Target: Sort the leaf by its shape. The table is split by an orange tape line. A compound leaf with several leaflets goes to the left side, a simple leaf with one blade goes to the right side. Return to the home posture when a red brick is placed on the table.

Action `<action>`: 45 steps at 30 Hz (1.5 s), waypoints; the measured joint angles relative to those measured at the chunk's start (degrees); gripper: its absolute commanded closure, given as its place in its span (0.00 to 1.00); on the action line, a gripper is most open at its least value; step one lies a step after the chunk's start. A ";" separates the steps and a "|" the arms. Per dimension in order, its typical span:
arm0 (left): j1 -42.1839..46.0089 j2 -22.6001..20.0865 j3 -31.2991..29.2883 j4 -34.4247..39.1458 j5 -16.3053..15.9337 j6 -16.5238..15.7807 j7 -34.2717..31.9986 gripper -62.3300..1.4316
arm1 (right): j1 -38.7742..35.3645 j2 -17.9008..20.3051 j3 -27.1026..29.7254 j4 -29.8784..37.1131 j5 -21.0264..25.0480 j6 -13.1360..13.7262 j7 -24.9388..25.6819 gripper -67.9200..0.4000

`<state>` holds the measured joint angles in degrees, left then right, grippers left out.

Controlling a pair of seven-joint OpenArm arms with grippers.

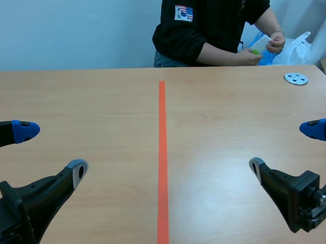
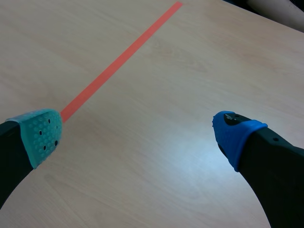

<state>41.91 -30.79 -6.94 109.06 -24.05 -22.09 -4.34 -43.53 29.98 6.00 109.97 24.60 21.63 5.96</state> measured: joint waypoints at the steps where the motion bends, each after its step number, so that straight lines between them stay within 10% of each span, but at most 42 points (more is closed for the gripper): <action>1: 0.00 0.00 0.00 0.00 0.00 0.00 0.00 0.00 | 0.00 0.00 0.00 0.00 0.00 0.00 0.00 0.00; 45: 0.00 0.00 0.00 0.00 0.02 0.00 0.70 0.00 | 0.87 -0.04 -0.04 -0.11 -0.04 0.28 -3.04 0.00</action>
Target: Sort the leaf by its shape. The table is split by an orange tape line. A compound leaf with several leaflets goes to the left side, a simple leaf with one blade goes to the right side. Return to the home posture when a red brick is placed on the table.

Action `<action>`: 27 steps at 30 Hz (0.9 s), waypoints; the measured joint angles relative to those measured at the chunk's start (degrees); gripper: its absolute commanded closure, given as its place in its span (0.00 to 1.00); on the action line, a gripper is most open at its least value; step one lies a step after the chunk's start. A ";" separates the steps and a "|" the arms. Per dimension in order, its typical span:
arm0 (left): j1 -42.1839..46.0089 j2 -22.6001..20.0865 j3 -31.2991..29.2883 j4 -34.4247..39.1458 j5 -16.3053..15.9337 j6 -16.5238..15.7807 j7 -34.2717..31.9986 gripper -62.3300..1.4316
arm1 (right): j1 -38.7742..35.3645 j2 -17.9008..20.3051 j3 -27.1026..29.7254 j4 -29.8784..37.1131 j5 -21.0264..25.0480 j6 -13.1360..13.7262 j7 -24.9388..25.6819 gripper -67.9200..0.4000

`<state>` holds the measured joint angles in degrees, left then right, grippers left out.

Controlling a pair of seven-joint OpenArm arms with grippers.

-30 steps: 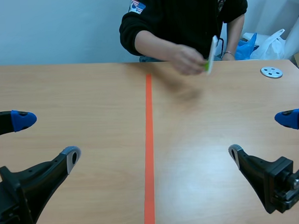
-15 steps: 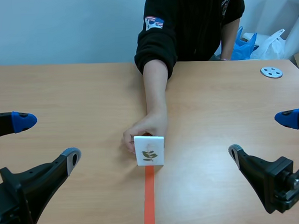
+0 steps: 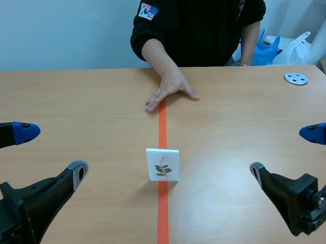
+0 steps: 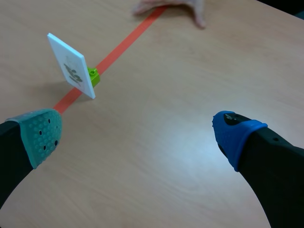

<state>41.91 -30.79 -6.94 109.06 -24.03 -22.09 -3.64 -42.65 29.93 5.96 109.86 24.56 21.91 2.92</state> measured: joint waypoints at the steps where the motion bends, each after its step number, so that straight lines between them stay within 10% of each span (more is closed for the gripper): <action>1: 0.00 0.00 0.00 0.00 0.00 0.00 0.00 0.00 | 0.83 -0.07 -0.15 -0.26 0.00 0.15 0.04 0.00; 14: 0.00 0.02 0.00 0.00 0.00 0.00 0.00 0.00 | 15.52 -0.28 -13.38 -13.07 -1.64 2.12 0.02 0.00; 27: 0.00 0.02 0.00 0.00 0.00 0.00 -0.02 0.00 | 31.87 -8.57 -27.26 -32.00 -8.52 2.97 4.74 0.00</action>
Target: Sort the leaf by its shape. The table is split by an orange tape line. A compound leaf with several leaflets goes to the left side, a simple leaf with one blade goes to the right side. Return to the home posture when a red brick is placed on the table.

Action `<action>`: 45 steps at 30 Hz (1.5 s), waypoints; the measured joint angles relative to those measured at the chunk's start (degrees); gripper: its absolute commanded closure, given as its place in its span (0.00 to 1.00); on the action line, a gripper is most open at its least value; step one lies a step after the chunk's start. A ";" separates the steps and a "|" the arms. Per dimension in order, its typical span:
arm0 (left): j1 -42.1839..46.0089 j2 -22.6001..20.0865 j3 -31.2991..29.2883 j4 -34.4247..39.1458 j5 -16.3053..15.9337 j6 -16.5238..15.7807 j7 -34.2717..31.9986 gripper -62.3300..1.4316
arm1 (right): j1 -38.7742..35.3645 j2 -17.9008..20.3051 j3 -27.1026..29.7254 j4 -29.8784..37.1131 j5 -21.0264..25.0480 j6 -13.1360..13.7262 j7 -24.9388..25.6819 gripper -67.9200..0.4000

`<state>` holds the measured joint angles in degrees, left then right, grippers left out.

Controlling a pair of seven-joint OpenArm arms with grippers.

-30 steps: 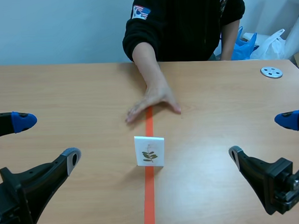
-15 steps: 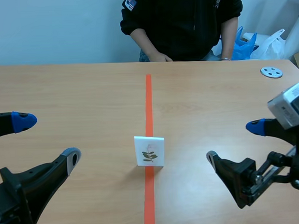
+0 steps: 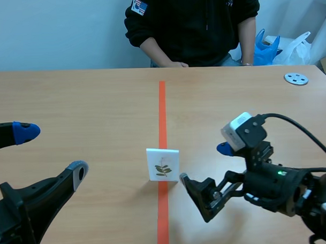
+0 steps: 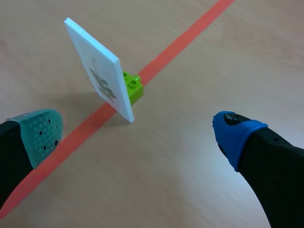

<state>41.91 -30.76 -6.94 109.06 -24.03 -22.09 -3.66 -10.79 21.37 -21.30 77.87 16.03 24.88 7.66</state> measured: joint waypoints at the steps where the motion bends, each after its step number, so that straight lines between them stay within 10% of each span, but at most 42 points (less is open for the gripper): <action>1: 0.00 0.00 0.00 0.00 0.00 0.00 0.02 0.00 | 0.98 -0.61 -0.96 -1.42 -0.72 0.00 0.85 0.00; 16: 0.00 0.00 0.00 0.00 0.00 0.00 0.02 0.00 | 12.76 -9.73 -8.81 -16.94 -11.74 -1.53 7.69 0.00; 34: 0.00 0.00 0.00 0.00 0.00 0.00 0.02 0.00 | 14.40 -10.10 -10.67 -18.25 -13.49 -1.77 8.79 0.86; 45: 0.00 0.00 0.00 0.00 0.00 0.00 0.02 0.00 | 14.23 -9.40 -10.40 -16.26 -13.49 -1.31 9.49 0.95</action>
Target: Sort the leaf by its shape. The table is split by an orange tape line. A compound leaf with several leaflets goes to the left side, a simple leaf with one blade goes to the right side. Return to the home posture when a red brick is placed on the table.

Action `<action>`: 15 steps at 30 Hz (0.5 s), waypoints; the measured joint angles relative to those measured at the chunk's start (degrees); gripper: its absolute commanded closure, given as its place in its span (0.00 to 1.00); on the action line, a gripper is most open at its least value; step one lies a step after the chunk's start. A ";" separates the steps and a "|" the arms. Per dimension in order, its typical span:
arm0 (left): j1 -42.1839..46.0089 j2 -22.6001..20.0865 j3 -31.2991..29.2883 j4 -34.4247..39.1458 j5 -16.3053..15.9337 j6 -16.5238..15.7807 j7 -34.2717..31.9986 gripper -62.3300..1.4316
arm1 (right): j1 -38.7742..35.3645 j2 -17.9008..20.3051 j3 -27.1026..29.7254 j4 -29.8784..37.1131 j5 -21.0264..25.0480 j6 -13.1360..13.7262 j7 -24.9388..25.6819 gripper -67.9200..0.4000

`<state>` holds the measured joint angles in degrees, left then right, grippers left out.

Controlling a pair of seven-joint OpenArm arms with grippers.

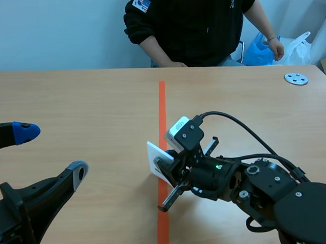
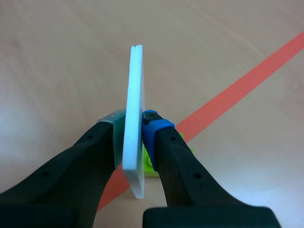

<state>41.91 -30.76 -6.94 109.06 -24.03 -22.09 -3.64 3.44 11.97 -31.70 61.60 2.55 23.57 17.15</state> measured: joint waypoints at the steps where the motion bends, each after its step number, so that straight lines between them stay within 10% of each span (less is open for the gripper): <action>1: 0.00 0.00 0.00 0.00 0.00 0.00 0.00 0.00 | -0.31 0.33 0.50 1.31 0.00 0.31 -0.02 0.95; 15: 0.00 0.00 0.00 0.00 0.00 0.00 0.00 0.00 | -9.22 7.15 18.88 23.26 8.15 0.70 -4.66 0.95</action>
<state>41.91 -30.76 -6.94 109.06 -24.03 -22.09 -3.64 -5.78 19.11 -12.82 84.86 10.70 24.27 12.49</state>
